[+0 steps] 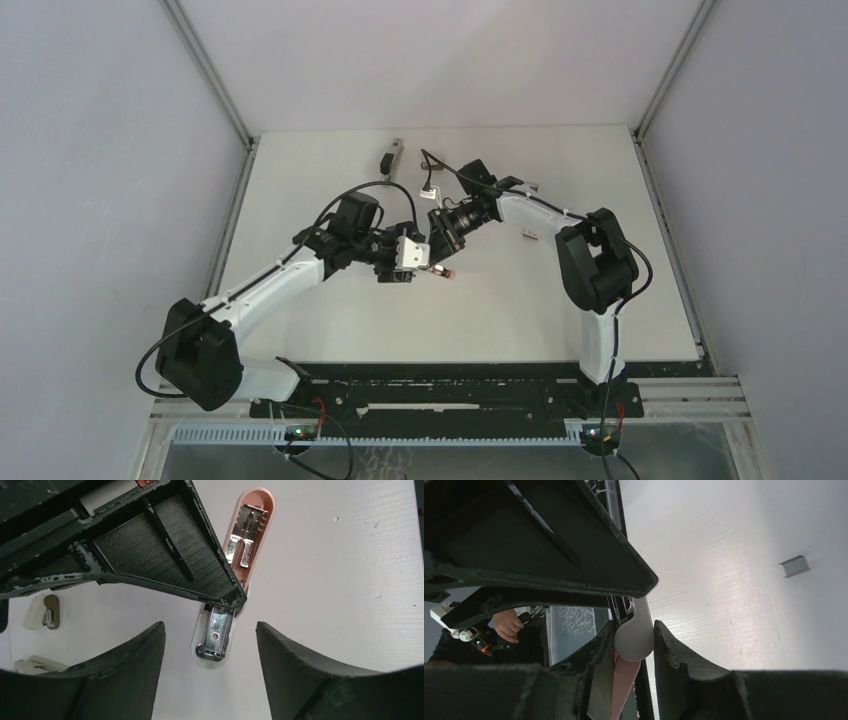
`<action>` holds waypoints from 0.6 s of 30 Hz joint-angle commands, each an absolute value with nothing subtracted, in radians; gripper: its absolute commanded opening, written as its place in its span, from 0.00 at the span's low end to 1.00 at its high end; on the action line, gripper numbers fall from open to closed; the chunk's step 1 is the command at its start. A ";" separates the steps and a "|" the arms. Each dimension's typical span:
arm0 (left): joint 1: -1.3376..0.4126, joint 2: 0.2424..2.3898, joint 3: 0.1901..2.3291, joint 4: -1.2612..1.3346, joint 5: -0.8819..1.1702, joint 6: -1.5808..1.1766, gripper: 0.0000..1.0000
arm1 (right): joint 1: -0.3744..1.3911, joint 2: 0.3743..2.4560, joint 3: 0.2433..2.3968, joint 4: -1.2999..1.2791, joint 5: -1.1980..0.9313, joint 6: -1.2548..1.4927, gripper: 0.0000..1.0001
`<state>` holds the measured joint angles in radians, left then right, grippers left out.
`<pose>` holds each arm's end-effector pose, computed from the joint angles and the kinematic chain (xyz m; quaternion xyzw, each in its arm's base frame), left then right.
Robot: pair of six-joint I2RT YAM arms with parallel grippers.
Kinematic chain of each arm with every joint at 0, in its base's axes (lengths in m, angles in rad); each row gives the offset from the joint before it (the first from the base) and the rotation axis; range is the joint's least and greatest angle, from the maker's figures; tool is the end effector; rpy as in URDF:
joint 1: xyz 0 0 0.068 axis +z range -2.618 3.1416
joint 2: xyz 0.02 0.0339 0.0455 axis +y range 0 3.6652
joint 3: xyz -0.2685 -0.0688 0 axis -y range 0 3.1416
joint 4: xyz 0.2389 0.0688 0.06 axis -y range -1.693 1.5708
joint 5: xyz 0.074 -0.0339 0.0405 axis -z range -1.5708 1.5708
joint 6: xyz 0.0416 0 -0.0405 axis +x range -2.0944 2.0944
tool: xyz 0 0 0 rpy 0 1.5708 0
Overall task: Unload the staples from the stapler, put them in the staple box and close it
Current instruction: Place the stapler at the center of the board.
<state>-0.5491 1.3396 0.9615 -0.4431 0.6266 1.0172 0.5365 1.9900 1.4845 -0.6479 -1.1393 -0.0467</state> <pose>0.2227 -0.1649 0.2636 0.7045 0.5478 -0.1982 0.4053 0.3283 0.2392 0.2120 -0.3439 0.7569 0.5542 0.0413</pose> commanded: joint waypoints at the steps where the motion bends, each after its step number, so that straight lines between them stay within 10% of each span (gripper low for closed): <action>1: -0.570 1.344 0.954 -0.433 0.598 1.050 0.69 | 0.551 1.969 1.534 -0.653 -1.204 -0.073 0.28; 18: -0.578 1.359 0.957 -0.469 0.582 1.075 0.34 | 0.546 1.983 1.546 -0.688 -1.226 -0.101 0.29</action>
<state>-0.5720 1.3636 0.9615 -0.4778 0.5789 1.0626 0.5449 1.9900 1.5002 -0.6819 -1.1912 -0.0719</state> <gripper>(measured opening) 0.391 0.293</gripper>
